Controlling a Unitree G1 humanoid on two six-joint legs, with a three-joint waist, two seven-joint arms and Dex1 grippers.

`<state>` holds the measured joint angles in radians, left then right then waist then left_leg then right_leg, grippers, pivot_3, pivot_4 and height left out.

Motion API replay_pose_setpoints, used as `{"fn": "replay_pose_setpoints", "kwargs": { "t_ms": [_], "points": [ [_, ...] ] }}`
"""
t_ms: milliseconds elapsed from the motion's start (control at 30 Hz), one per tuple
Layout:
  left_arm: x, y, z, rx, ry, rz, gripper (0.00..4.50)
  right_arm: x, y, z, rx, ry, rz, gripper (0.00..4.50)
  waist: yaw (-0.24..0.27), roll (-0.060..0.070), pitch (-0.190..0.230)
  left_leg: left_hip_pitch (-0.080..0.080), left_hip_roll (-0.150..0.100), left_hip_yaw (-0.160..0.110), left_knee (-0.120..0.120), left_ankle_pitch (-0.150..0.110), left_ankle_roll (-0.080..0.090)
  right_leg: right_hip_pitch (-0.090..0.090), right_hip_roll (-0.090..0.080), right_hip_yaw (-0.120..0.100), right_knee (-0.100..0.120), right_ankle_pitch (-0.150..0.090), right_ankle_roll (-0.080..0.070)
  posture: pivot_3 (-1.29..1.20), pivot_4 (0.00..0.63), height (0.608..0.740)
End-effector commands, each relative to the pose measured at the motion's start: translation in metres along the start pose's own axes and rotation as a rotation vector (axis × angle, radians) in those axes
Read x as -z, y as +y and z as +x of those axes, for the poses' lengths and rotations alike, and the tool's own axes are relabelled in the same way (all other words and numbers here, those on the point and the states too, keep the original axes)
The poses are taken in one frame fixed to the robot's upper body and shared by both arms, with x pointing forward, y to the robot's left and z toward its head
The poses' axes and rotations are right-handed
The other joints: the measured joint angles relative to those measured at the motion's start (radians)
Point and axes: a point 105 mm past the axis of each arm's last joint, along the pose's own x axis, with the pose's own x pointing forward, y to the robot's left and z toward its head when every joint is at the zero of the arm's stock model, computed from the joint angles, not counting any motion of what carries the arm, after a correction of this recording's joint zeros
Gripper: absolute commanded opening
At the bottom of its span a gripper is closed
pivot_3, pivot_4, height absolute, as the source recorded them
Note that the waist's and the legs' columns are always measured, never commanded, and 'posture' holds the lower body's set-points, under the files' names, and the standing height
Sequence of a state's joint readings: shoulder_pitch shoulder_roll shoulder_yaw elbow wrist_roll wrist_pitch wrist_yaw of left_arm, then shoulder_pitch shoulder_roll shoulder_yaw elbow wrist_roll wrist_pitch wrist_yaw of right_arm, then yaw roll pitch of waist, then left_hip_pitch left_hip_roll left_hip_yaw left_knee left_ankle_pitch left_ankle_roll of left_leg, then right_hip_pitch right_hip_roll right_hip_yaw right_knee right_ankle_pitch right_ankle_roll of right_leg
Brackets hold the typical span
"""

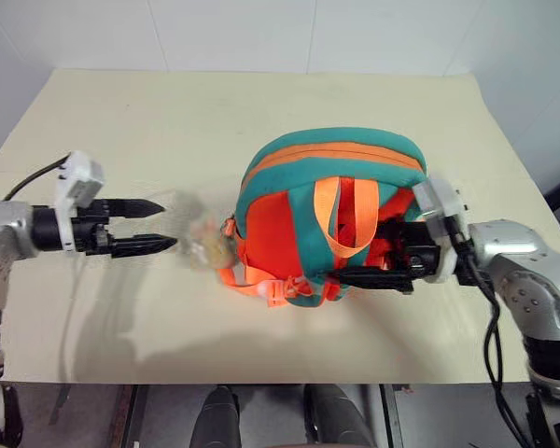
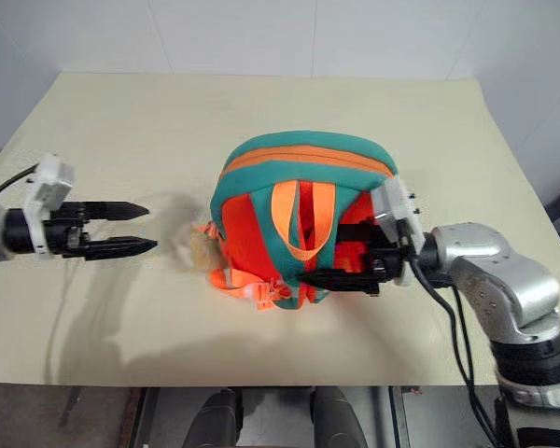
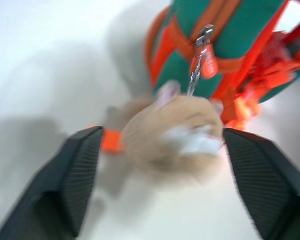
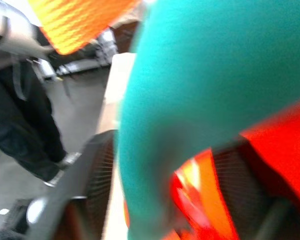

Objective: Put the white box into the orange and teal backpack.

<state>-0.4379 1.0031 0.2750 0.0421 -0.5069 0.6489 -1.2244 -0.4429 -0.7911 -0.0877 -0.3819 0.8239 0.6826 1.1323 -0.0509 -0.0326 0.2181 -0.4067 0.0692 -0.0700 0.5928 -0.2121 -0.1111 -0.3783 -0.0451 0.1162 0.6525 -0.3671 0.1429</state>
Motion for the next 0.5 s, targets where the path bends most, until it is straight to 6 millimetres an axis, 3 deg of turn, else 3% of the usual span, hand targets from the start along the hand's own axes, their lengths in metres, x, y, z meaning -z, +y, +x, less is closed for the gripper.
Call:
{"fn": "replay_pose_setpoints", "kwargs": {
  "t_ms": [33,100,300,500],
  "points": [
    [-0.014,0.007,-0.026,-0.104,-0.09,0.132,4.5,-0.004,-0.002,-0.028,0.102,0.069,-0.034,4.49,0.006,0.0,0.0,0.0,0.0,0.0,0.0,0.0,0.0,0.0,0.0,0.0,0.0,0.0,0.0,0.0,0.15,0.74],
    [-0.013,0.007,-0.033,-0.118,-0.115,0.152,4.5,0.0,-0.002,-0.042,0.144,0.116,-0.026,4.49,0.012,0.0,0.0,0.0,0.0,0.0,0.0,0.0,0.0,0.0,0.0,0.0,0.0,0.0,0.0,0.0,0.15,0.74],
    [-0.018,0.009,-0.053,-0.093,-0.286,0.236,4.5,0.004,-0.028,-0.11,0.404,0.258,-0.083,4.49,0.022,0.0,0.0,0.001,0.0,0.002,0.001,-0.001,0.001,0.001,0.0,0.0,-0.001,0.0,0.0,0.0,0.15,0.74],
    [-0.016,0.004,-0.061,-0.046,-0.346,0.23,4.5,0.0,-0.042,-0.137,0.524,0.211,-0.139,4.49,0.014,0.0,0.0,0.001,0.0,0.002,0.001,-0.001,0.001,0.001,0.0,0.001,-0.001,0.0,0.0,0.0,0.15,0.74]
  ]
}}
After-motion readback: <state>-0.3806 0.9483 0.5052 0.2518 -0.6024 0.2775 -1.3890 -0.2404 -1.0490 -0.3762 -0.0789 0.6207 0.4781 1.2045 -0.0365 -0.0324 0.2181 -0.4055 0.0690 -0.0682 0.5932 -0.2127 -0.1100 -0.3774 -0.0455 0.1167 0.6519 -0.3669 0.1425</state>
